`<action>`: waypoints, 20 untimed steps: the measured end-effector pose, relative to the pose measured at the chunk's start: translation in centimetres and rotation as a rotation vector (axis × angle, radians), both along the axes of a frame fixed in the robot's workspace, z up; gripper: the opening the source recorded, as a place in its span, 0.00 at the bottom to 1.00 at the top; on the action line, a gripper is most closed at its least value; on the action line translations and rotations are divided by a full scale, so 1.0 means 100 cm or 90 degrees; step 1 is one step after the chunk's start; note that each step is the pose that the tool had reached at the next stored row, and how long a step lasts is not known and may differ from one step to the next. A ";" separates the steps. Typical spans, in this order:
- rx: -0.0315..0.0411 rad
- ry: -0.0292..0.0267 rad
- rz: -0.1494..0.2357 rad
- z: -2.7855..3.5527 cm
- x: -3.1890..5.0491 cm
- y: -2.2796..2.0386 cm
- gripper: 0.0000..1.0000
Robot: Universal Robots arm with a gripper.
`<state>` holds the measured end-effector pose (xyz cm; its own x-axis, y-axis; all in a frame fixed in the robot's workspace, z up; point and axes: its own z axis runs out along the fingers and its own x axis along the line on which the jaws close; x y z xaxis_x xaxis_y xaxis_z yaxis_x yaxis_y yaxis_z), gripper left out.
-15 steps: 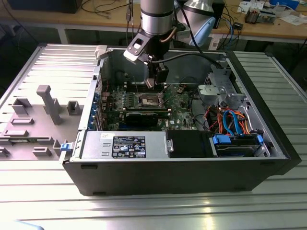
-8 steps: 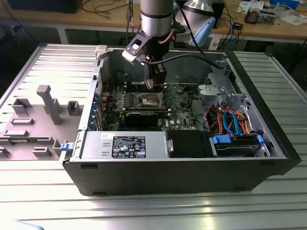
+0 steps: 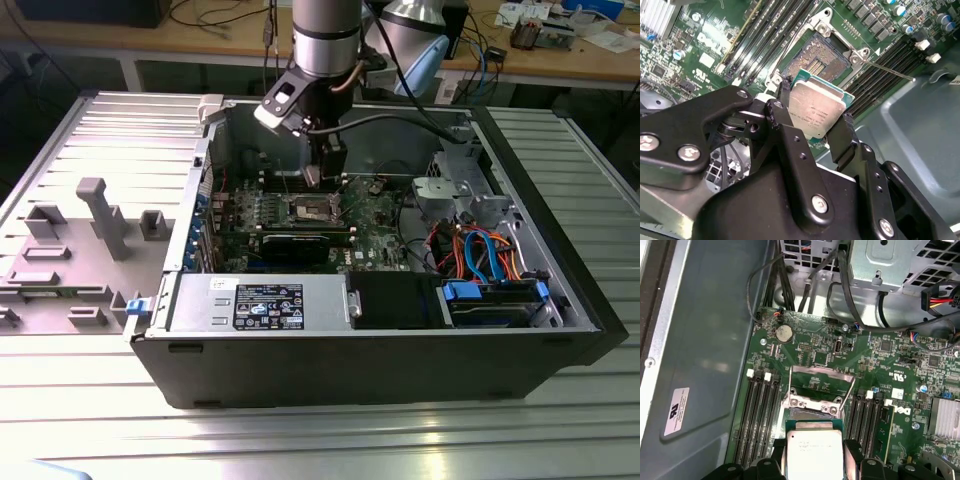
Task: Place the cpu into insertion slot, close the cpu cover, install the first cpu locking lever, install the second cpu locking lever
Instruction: 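Place the cpu into insertion slot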
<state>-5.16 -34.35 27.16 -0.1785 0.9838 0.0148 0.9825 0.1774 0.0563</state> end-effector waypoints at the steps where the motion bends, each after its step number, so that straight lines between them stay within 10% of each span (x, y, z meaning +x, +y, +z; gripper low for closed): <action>1: 0.0000 0.0000 -0.012 -0.0031 0.0000 0.0000 0.55; 9: 0.0000 0.0000 -0.092 -0.0197 -0.0001 0.0001 0.55; 20: -0.0002 0.0004 -0.113 -0.0394 -0.0019 0.0025 0.55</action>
